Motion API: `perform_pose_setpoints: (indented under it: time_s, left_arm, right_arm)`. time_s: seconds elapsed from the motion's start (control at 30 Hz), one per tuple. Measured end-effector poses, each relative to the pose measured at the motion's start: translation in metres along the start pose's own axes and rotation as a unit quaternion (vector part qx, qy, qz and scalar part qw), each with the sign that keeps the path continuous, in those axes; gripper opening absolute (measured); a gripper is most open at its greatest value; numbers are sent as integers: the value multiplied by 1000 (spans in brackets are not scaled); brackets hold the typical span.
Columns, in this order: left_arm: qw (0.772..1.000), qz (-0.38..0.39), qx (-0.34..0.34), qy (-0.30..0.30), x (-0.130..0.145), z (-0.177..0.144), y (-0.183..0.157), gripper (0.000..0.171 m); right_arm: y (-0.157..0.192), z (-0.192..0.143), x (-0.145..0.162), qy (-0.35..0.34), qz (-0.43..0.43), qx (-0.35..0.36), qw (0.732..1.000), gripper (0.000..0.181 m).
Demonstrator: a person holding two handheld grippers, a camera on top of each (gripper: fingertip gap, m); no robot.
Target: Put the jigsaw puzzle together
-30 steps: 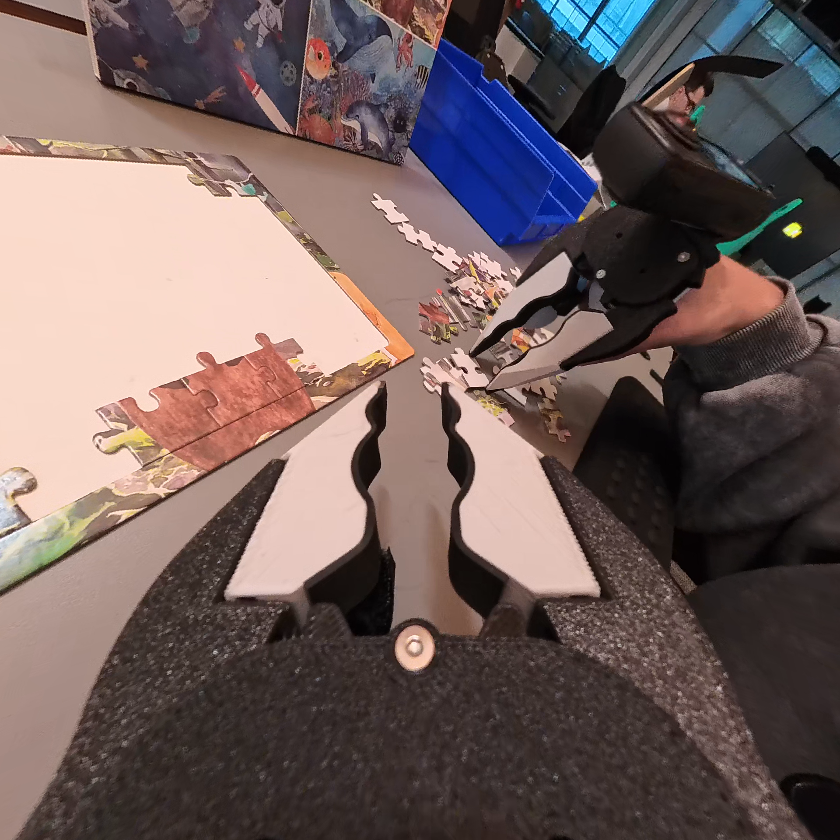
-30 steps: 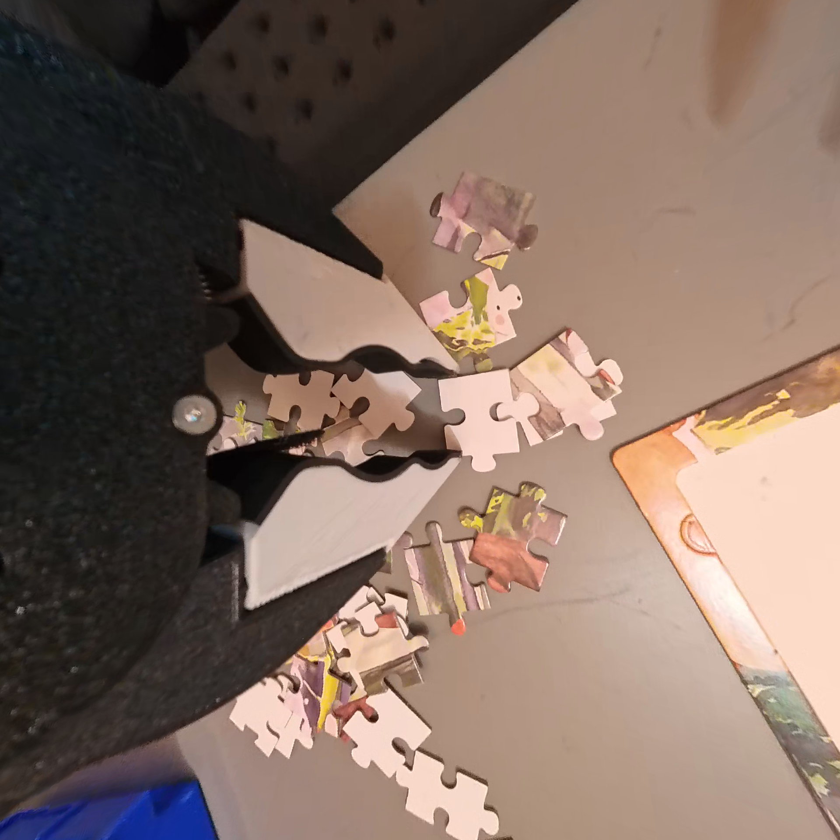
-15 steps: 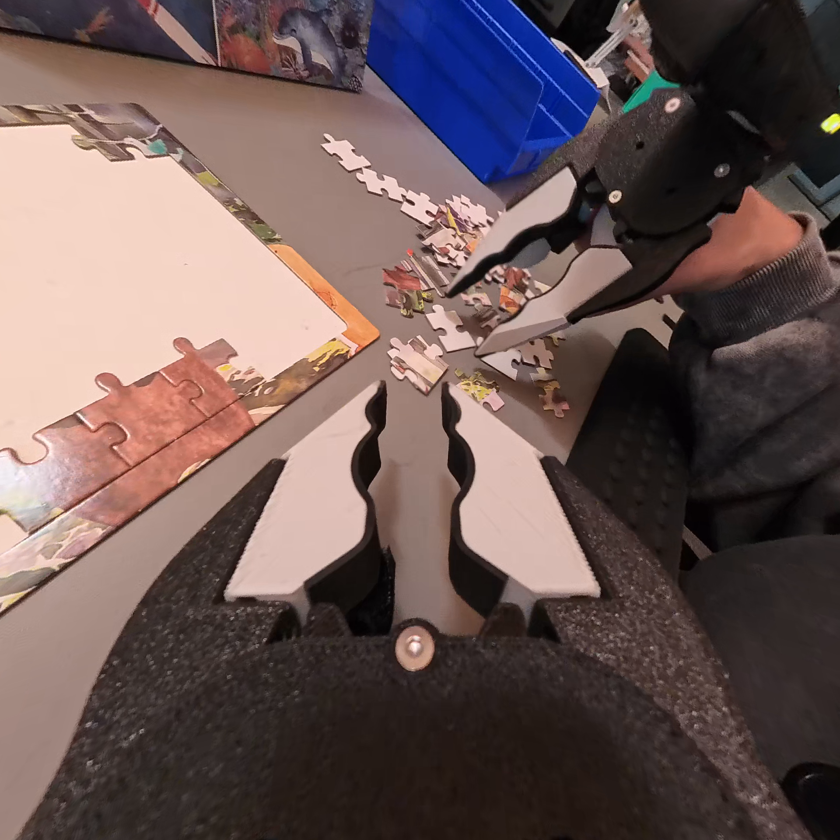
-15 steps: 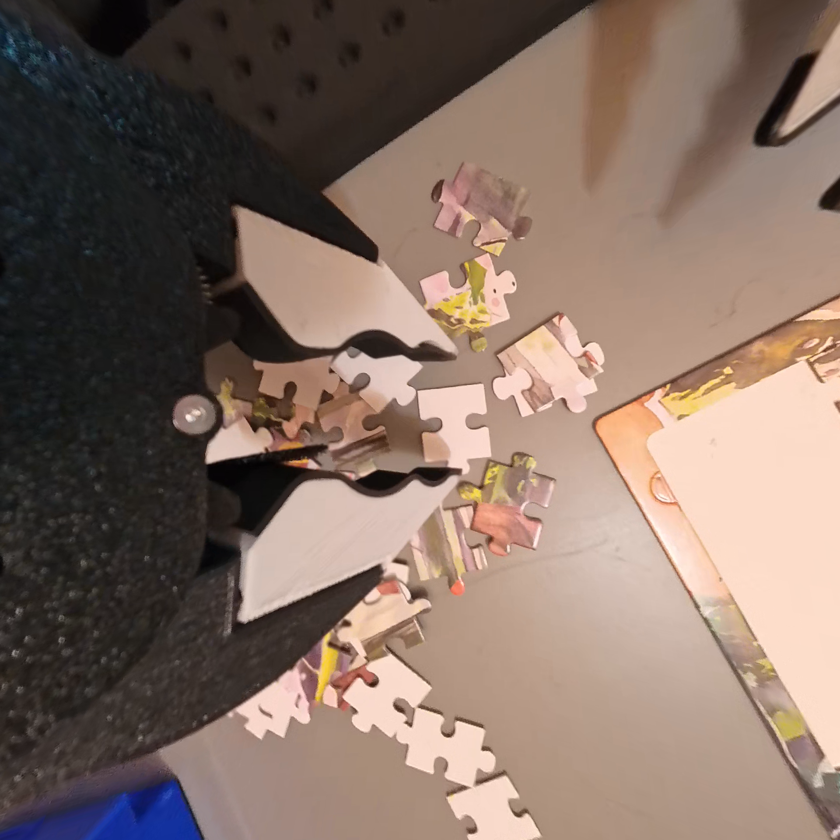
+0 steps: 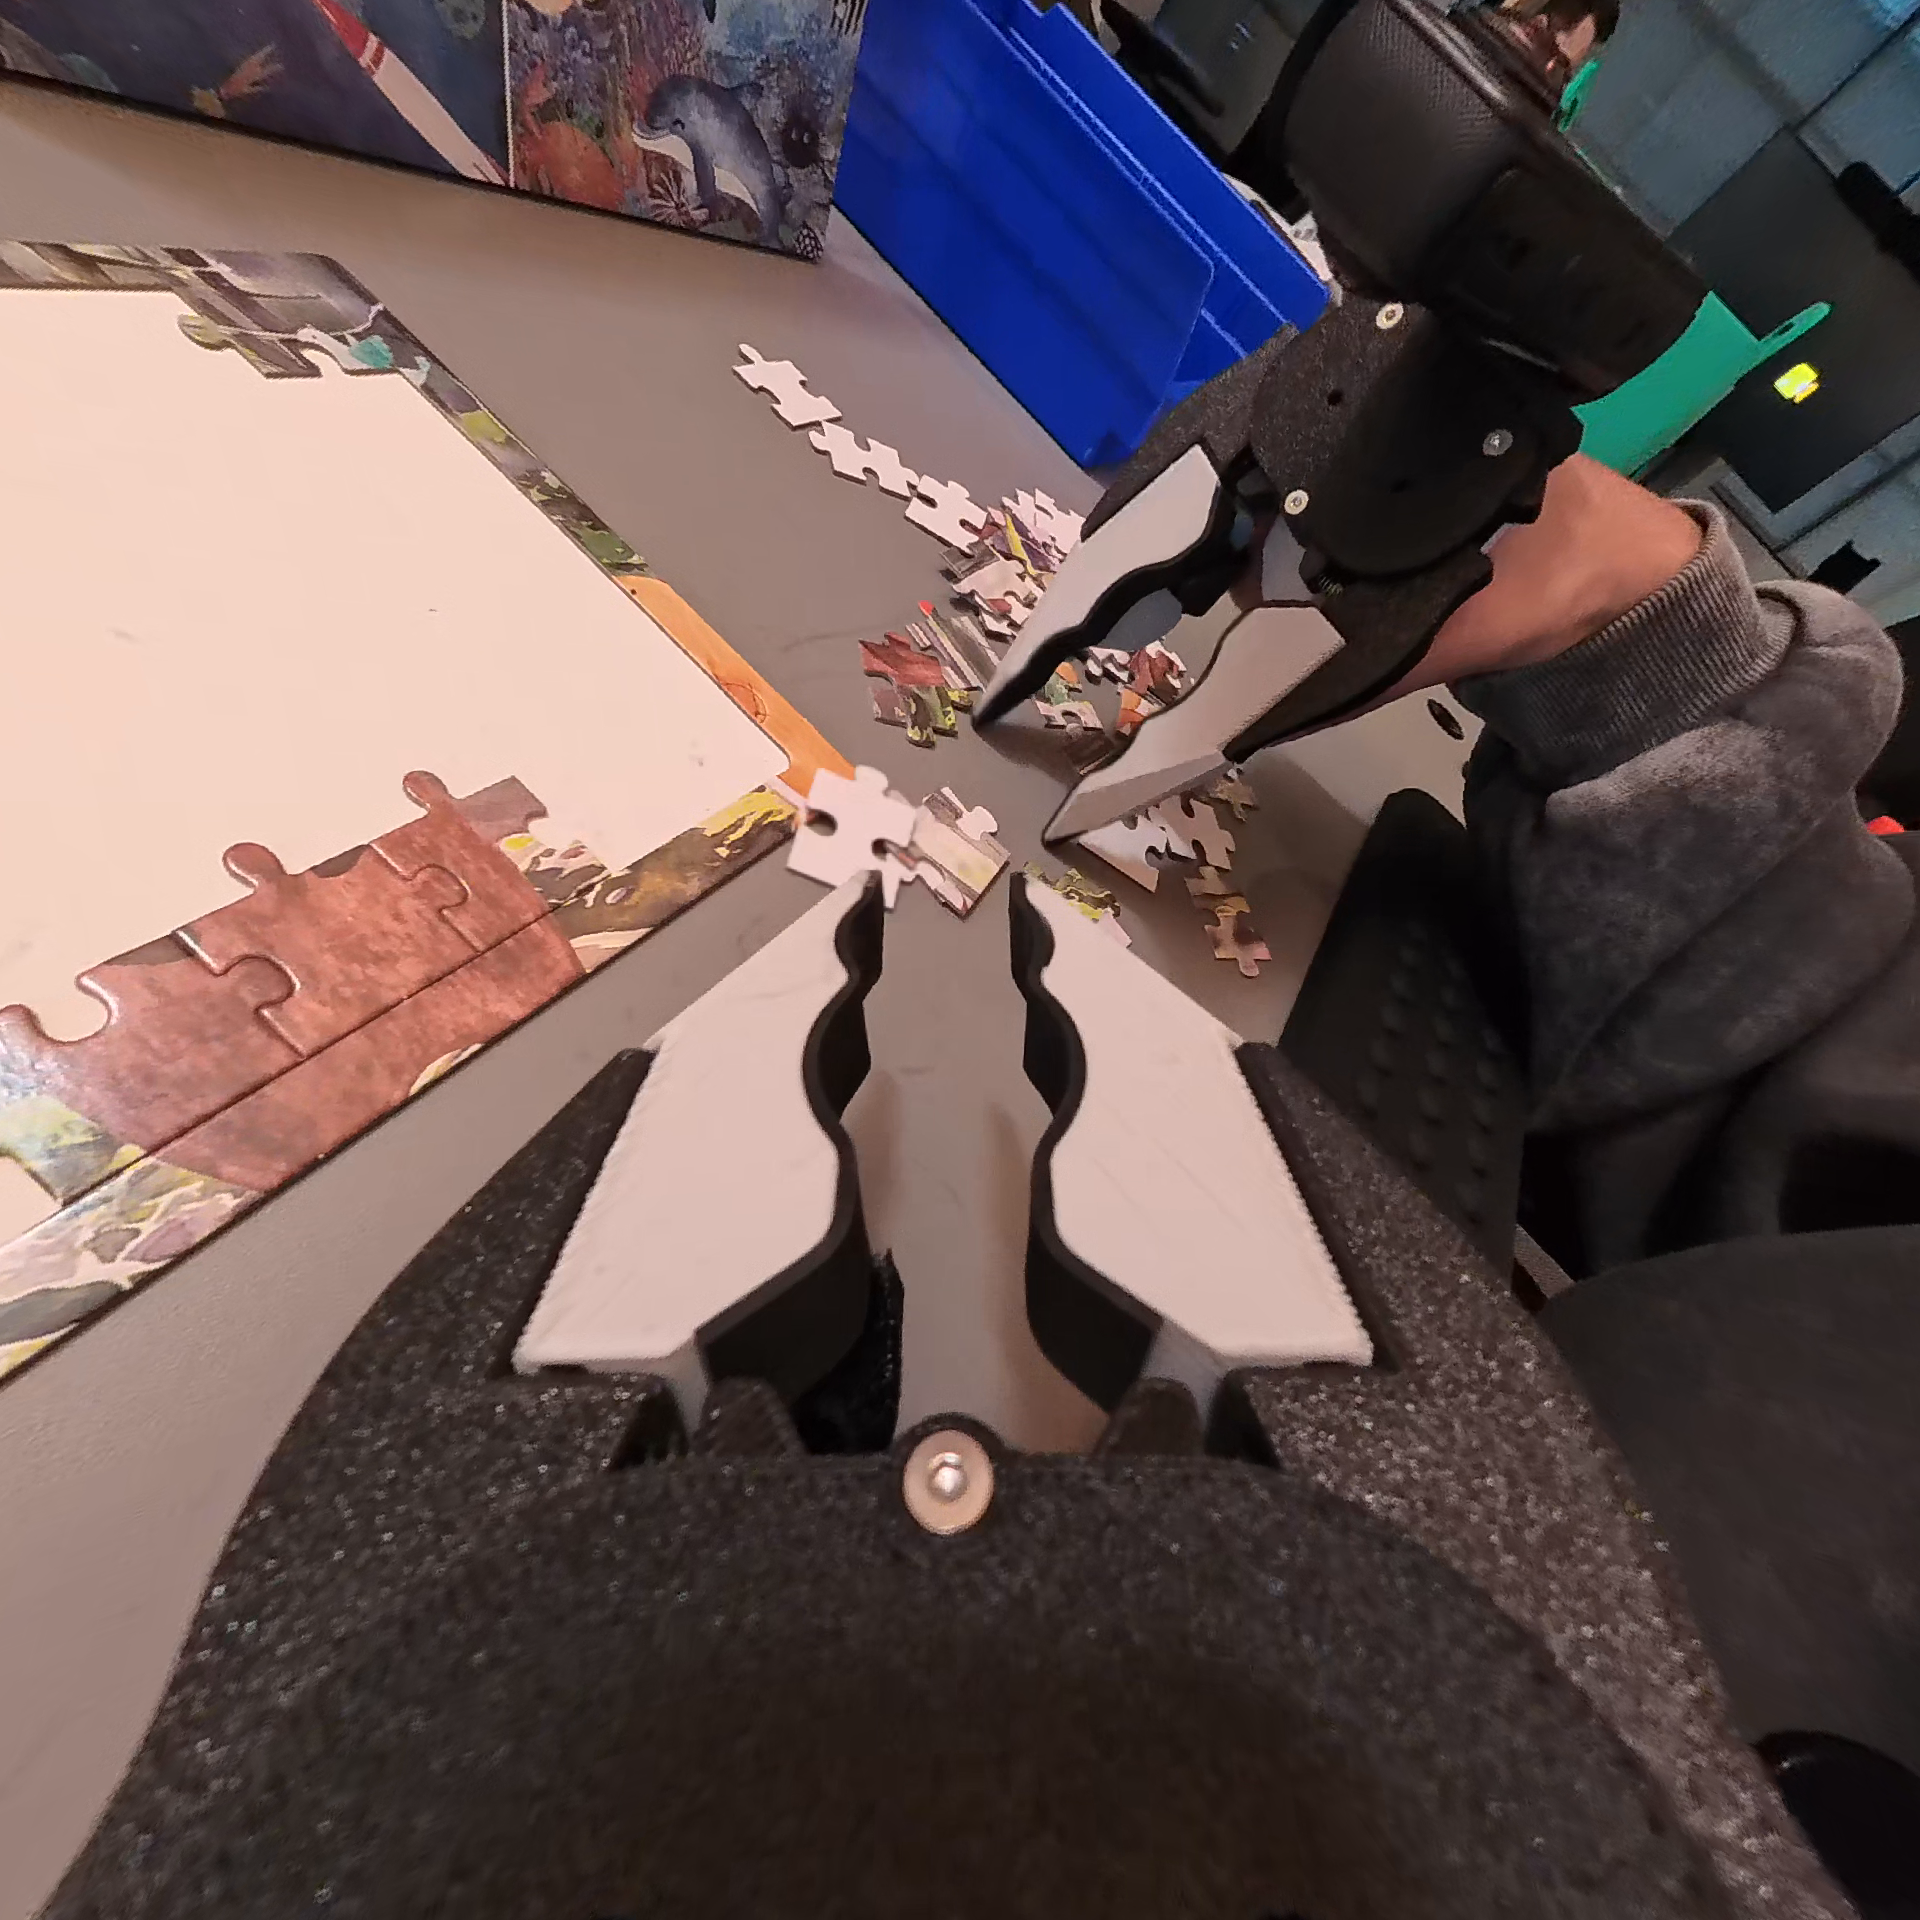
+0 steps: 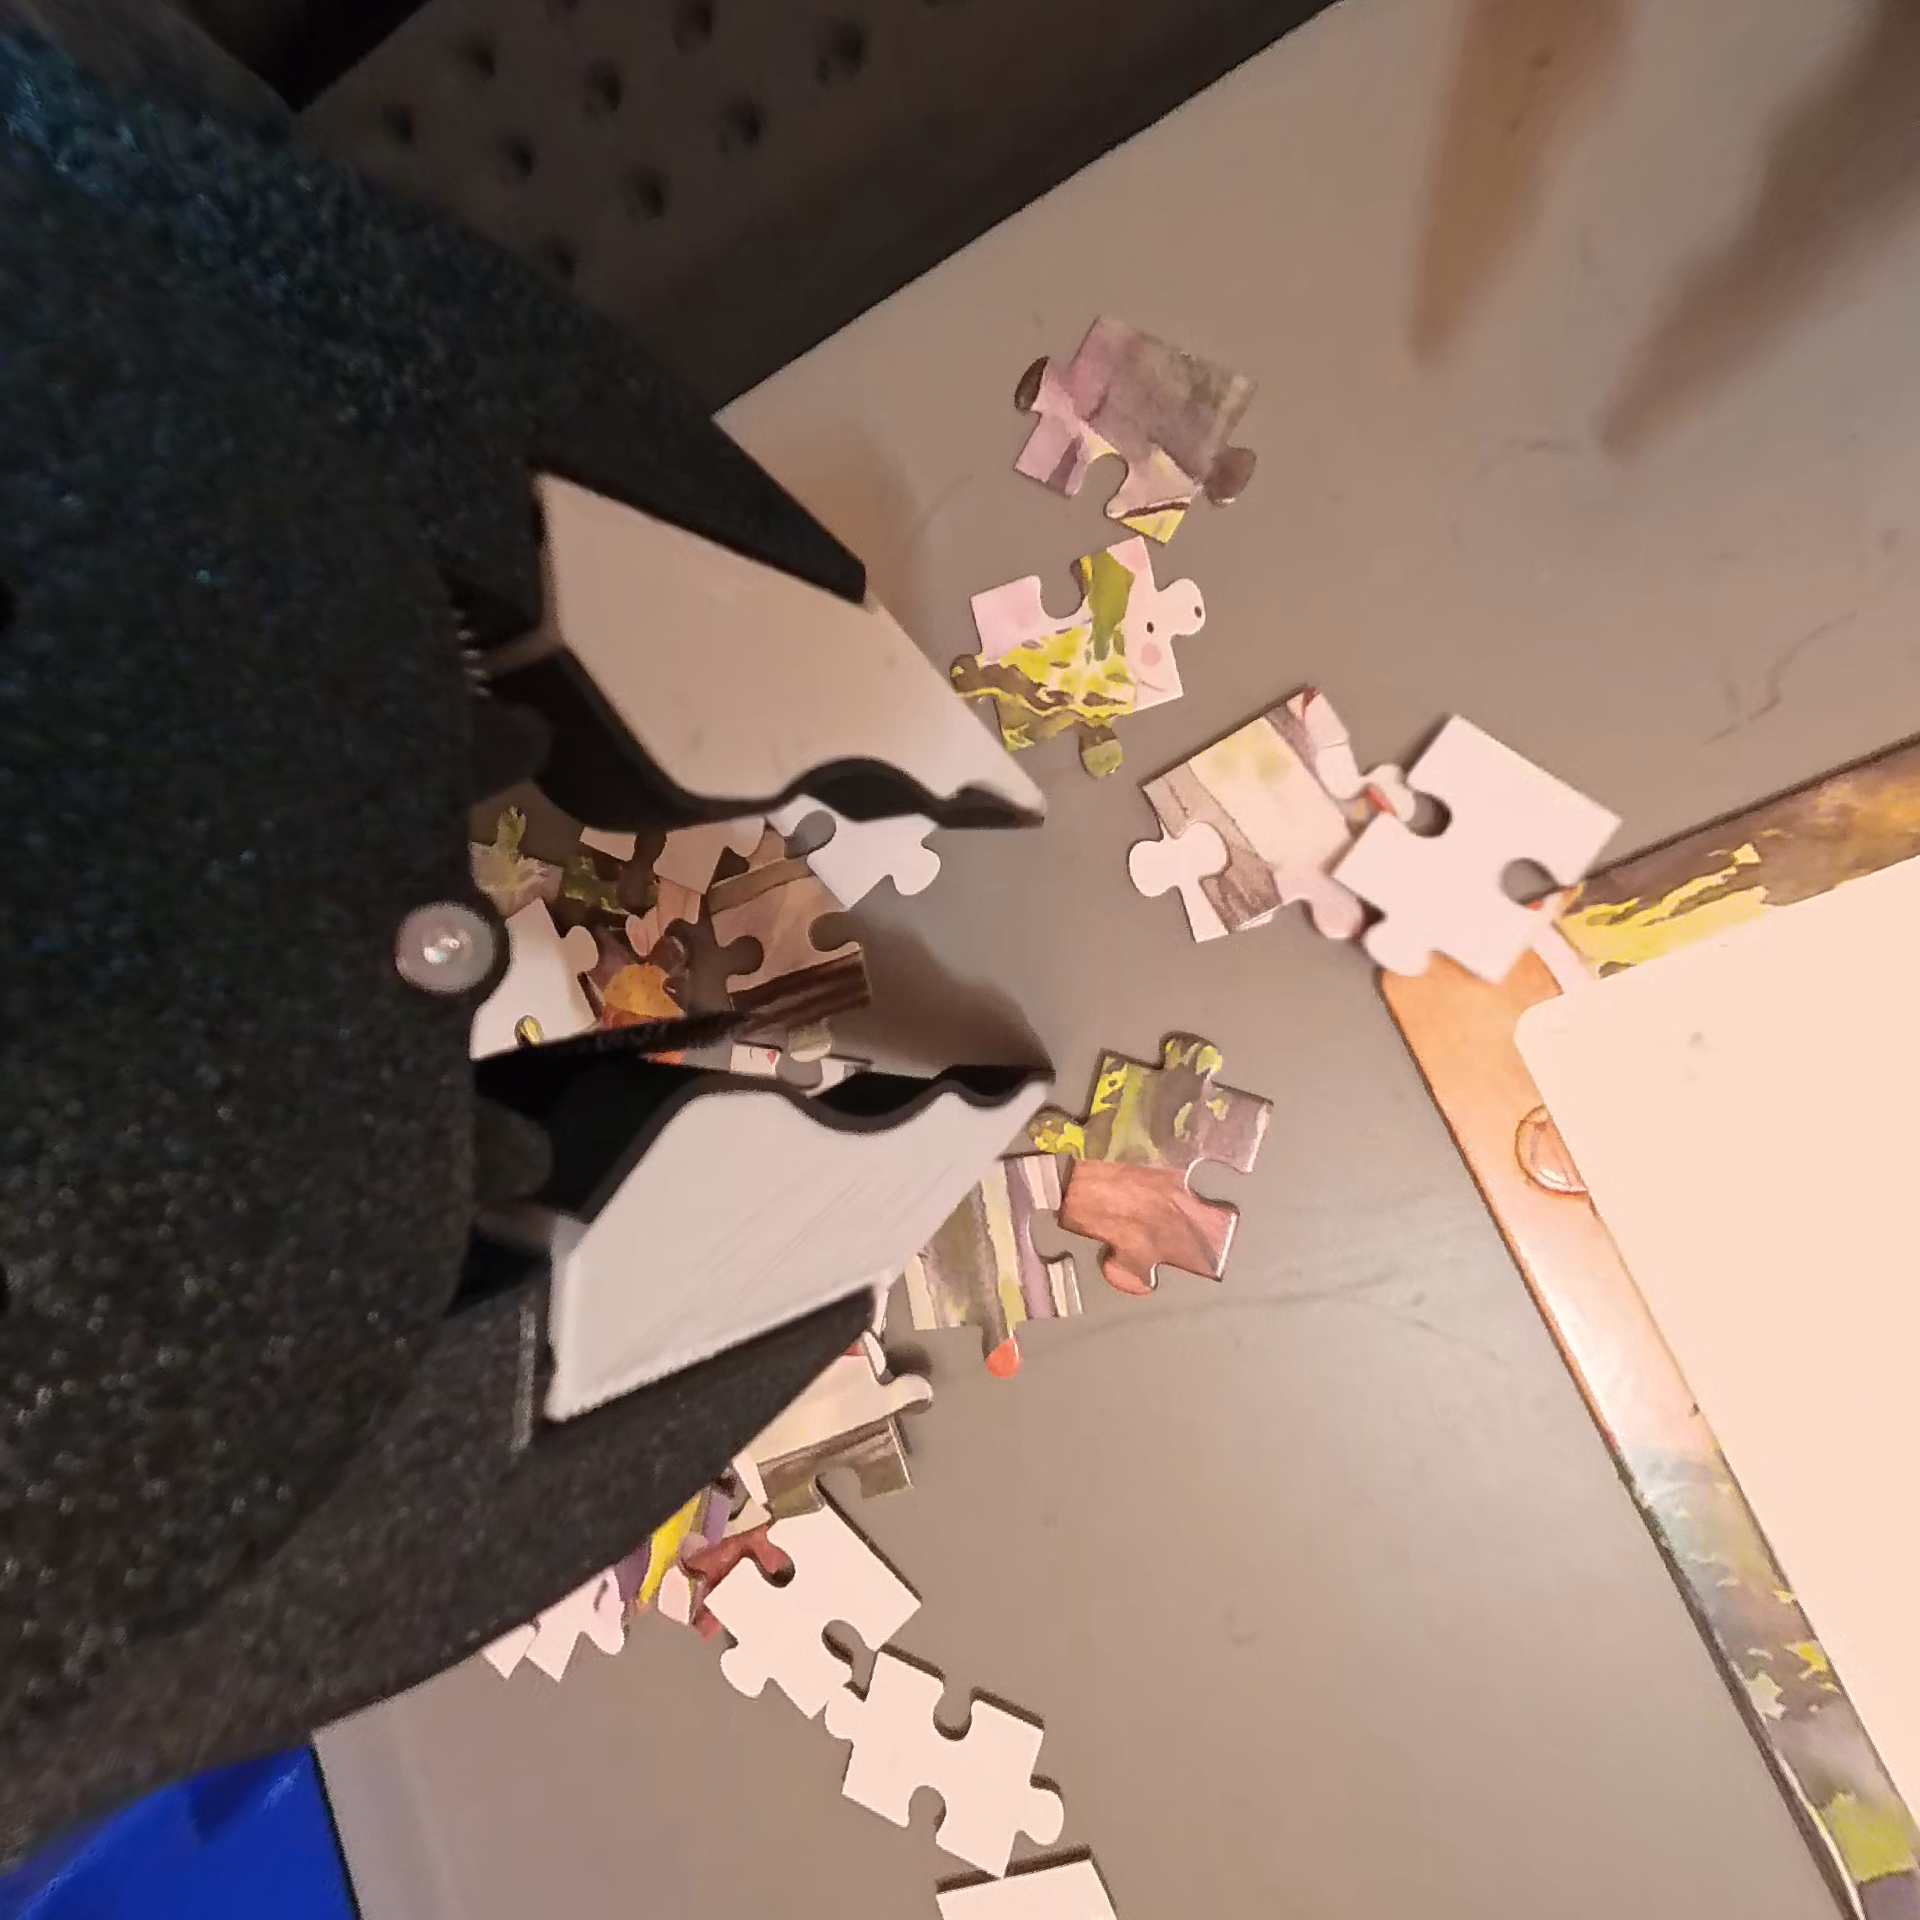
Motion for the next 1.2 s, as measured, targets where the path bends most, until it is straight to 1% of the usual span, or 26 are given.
perform_pose_setpoints:
  time_s: [0.03, 0.1, 0.2, 0.27, 0.3, 0.33, 0.4, 0.5, 0.53, 0.63, 0.7, 0.8, 0.9, 1.0, 1.13, 1.2]
  left_arm:
    - [1000, 0, -1, -1, 0, 0, 0, 23]
    - [1000, -3, -4, -6, -2, -2, 2, 23]
    - [1000, -13, -24, -9, -4, -4, 12, 23]
    - [999, -15, -40, 0, -2, -3, 19, 23]
    - [999, -13, -44, 11, 1, -1, 21, 18]
    - [999, -4, -45, 27, 4, 2, 20, 12]
    - [996, 40, -56, 59, 9, 14, 17, 0]
    - [984, 101, -100, 105, 11, 37, 22, 0]
    - [982, 110, -100, 118, 12, 43, 22, 0]
    - [975, 124, -110, 149, 21, 54, 25, 0]
    - [973, 130, -114, 155, 26, 55, 25, 0]
    - [974, 127, -114, 151, 26, 55, 25, 0]
    - [974, 128, -113, 149, 26, 55, 25, 0]
    - [974, 131, -111, 147, 27, 55, 24, 2]
    - [974, 136, -113, 144, 28, 54, 24, 3]
    - [974, 135, -112, 144, 28, 54, 24, 3]
  right_arm:
    - [1, -1, -1, -3, -1, -4, 1000, 39]
    - [4, -5, -9, -31, 1, -9, 999, 40]
    - [9, -14, -42, -103, -23, 0, 994, 41]
    - [12, -10, -59, -128, -35, -5, 991, 39]
    - [9, -6, -62, -133, -23, -13, 991, 36]
    - [7, -2, -61, -130, -1, -35, 991, 35]
    - [3, 2, -55, -135, 43, -79, 987, 35]
    - [-2, 6, -46, -153, 87, -121, 977, 37]
    - [0, 9, -45, -154, 90, -138, 974, 38]
    - [5, 13, -48, -170, 85, -151, 970, 38]
    - [7, 13, -49, -173, 85, -158, 969, 36]
    - [13, 13, -52, -179, 78, -174, 965, 34]
    - [28, 5, -62, -208, 67, -218, 951, 33]
    - [33, 3, -67, -217, 56, -223, 949, 33]
    - [13, 6, -52, -190, 79, -168, 964, 37]
    - [11, 6, -49, -185, 79, -159, 967, 37]
Point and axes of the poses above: each gripper's, where its closed fingertips meet, z out along the fingers, x out of its underside, y = z × x across the jaws, the point moved 2 cm from there along -z, back along the fingers, and after that the axes turned 5 degrees about -x, right-handed, at the moved point
